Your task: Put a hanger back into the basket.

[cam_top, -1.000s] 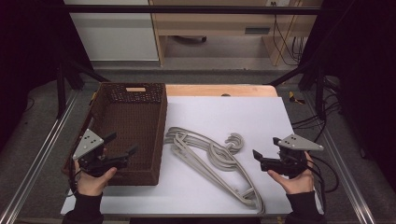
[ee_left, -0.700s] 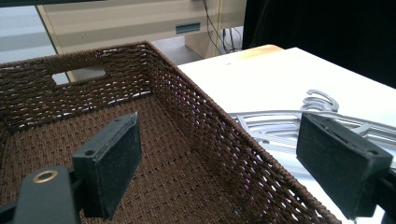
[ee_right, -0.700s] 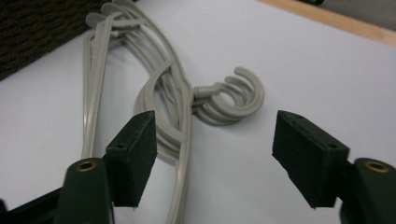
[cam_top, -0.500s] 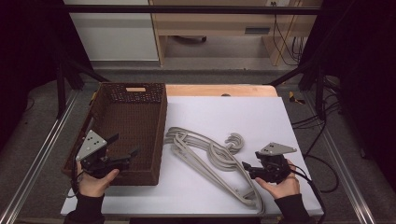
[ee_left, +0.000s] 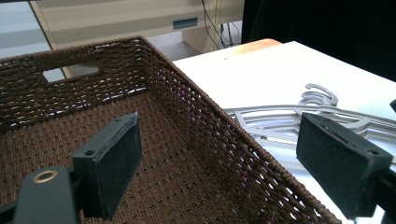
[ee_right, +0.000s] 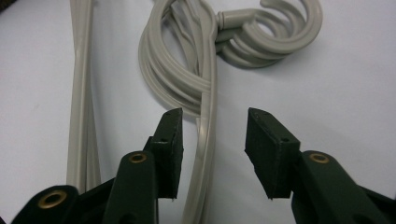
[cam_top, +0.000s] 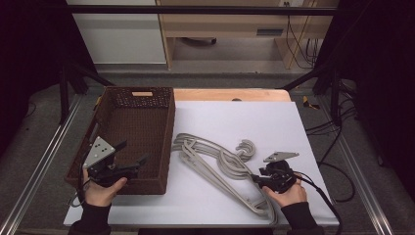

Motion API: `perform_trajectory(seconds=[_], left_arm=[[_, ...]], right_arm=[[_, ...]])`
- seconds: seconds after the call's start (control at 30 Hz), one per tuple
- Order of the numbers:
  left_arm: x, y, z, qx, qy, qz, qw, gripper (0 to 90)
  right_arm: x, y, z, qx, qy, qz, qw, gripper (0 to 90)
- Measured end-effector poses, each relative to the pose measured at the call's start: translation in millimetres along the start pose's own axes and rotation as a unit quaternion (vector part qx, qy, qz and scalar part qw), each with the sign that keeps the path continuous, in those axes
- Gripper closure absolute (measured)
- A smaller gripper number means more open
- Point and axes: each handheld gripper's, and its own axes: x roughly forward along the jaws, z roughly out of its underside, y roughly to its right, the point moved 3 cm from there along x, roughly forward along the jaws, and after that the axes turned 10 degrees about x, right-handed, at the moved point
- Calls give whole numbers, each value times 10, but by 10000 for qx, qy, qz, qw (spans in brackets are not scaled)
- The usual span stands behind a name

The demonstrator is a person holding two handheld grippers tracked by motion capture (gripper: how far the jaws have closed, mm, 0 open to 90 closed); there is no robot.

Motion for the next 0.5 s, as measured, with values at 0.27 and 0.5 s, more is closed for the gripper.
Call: perform_trajectory(seconds=[0.27, 0.5], left_arm=[[2, -1, -1, 2, -4, -1, 10000, 141], [11, 7, 2, 38, -32, 14, 10000, 141]], right_arm=[[84, 0, 18, 17, -266, 12, 9996, 656], [155, -4, 29, 15, -411, 1, 9992, 732]])
